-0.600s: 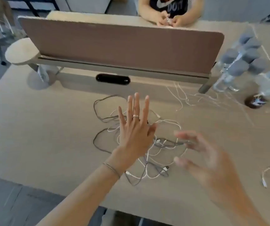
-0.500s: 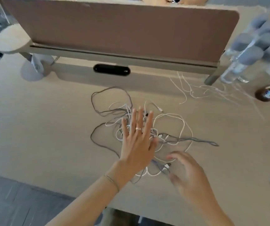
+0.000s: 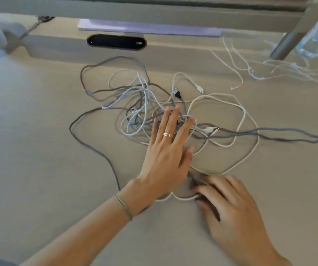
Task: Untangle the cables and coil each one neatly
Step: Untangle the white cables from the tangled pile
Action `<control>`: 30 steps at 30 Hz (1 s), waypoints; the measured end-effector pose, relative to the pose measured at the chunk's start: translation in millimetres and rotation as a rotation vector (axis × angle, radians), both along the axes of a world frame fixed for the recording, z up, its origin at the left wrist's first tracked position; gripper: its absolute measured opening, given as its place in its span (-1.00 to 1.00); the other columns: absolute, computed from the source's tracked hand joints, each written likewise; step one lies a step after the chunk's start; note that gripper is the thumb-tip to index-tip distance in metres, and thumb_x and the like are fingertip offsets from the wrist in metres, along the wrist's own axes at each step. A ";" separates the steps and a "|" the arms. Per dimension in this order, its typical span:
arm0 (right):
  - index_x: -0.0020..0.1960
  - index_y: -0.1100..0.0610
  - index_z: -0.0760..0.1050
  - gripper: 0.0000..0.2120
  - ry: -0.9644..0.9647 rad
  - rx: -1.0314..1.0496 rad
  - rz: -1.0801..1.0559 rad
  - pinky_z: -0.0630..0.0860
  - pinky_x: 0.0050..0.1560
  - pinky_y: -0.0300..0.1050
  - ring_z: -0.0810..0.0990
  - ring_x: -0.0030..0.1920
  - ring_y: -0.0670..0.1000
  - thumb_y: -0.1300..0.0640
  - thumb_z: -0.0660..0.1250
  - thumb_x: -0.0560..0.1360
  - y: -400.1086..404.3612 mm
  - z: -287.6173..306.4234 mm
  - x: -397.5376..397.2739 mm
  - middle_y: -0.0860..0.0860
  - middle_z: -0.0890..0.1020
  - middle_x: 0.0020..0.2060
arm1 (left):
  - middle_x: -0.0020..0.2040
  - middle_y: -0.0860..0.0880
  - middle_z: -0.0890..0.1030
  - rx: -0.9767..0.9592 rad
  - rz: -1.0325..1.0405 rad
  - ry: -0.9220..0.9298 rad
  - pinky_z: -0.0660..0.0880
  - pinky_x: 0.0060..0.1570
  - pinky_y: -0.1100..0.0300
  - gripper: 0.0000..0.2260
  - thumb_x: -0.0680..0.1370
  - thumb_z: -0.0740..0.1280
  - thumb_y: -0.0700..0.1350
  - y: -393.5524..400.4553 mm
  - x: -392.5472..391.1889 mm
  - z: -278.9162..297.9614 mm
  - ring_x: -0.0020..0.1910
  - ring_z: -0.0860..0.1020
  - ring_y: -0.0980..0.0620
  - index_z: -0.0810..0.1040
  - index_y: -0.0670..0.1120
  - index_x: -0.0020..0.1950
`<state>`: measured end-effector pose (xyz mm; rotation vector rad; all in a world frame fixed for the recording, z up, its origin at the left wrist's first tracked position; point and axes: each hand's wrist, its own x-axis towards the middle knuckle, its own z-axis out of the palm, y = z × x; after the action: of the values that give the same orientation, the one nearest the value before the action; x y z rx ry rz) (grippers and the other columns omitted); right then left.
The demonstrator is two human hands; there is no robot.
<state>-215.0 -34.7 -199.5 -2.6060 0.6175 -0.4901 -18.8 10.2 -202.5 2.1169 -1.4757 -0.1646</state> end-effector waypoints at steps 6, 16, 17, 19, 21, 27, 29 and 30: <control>-0.07 0.21 0.70 -0.90 -0.125 -0.303 -0.041 0.52 0.07 0.15 0.58 0.12 0.27 0.27 0.47 0.42 16.8 -18.6 -4.0 0.18 0.66 0.16 | 0.17 -0.13 0.57 -0.406 -0.023 -0.198 0.45 0.19 -0.05 -0.78 0.56 0.33 -0.22 19.9 8.6 20.8 0.21 0.51 -0.17 0.63 -0.15 0.19; -0.10 0.19 0.61 -0.90 -0.240 -0.603 -0.174 0.34 0.07 0.09 0.46 0.08 0.22 0.18 0.37 0.54 58.6 19.0 0.5 0.17 0.61 0.10 | -0.28 -0.15 0.70 -0.013 0.120 1.001 0.54 -0.40 0.16 -0.53 0.69 0.13 0.08 104.7 -48.1 43.8 -0.35 0.63 -0.06 0.68 -0.18 -0.11; -0.07 0.20 0.62 -0.89 -0.241 -0.640 -0.170 0.35 0.08 0.09 0.47 0.09 0.22 0.17 0.37 0.55 63.7 22.2 2.3 0.16 0.61 0.10 | -0.20 -0.20 0.71 -0.057 0.092 1.202 0.59 -0.29 0.12 -0.57 0.70 0.14 0.01 100.9 -43.1 47.2 -0.27 0.66 -0.08 0.67 -0.25 -0.04; -0.07 0.20 0.61 -0.87 -0.212 -0.669 -0.143 0.36 0.08 0.07 0.50 0.08 0.22 0.13 0.38 0.56 66.9 25.5 5.8 0.12 0.62 0.06 | -0.10 -0.23 0.70 -0.176 0.025 1.487 0.64 -0.05 0.08 -0.67 0.69 0.15 -0.11 95.2 -35.8 53.1 -0.14 0.69 -0.09 0.64 -0.28 -0.01; -0.13 0.15 0.58 -0.83 -0.157 -0.654 -0.131 0.36 0.07 0.05 0.54 0.04 0.20 0.06 0.39 0.55 63.4 26.1 7.5 0.06 0.63 -0.01 | -0.14 -0.20 0.68 -0.227 0.020 1.722 0.65 -0.04 0.10 -0.73 0.66 0.16 -0.18 89.8 -32.2 54.5 -0.15 0.69 -0.10 0.59 -0.22 -0.11; -0.08 0.06 0.57 -0.80 -0.139 -0.501 -0.147 0.39 0.01 0.03 0.55 -0.09 0.11 0.03 0.23 0.62 37.1 30.9 9.3 -0.08 0.61 -0.16 | -0.50 0.07 0.18 -0.037 0.018 1.408 0.04 -0.64 0.32 -0.76 0.65 0.07 -0.18 64.9 -7.2 52.2 -0.62 0.10 0.15 0.39 -0.07 -0.19; 0.13 0.06 0.58 -0.82 -0.238 -0.369 -0.181 0.42 0.10 -0.04 0.57 0.01 0.07 0.16 0.31 0.55 28.0 34.8 16.7 -0.08 0.64 -0.01 | -0.52 0.07 0.22 0.038 -0.047 1.084 0.06 -0.62 0.32 -0.73 0.69 0.08 -0.15 55.8 5.4 51.5 -0.60 0.12 0.14 0.47 -0.11 -0.14; 0.28 0.04 0.54 -0.67 -0.260 -0.268 -0.160 0.40 0.19 -0.16 0.56 0.10 0.01 0.21 0.33 0.53 25.4 36.1 23.8 -0.09 0.62 0.11 | -0.52 0.07 0.26 0.066 -0.105 0.946 0.11 -0.59 0.31 -0.71 0.70 0.10 -0.15 50.6 10.7 51.8 -0.59 0.16 0.14 0.51 -0.12 -0.14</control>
<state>-191.2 -9.2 -163.4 -2.6833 0.7156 -1.0067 -8.1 60.8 -150.8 1.6021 -0.9832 -1.0903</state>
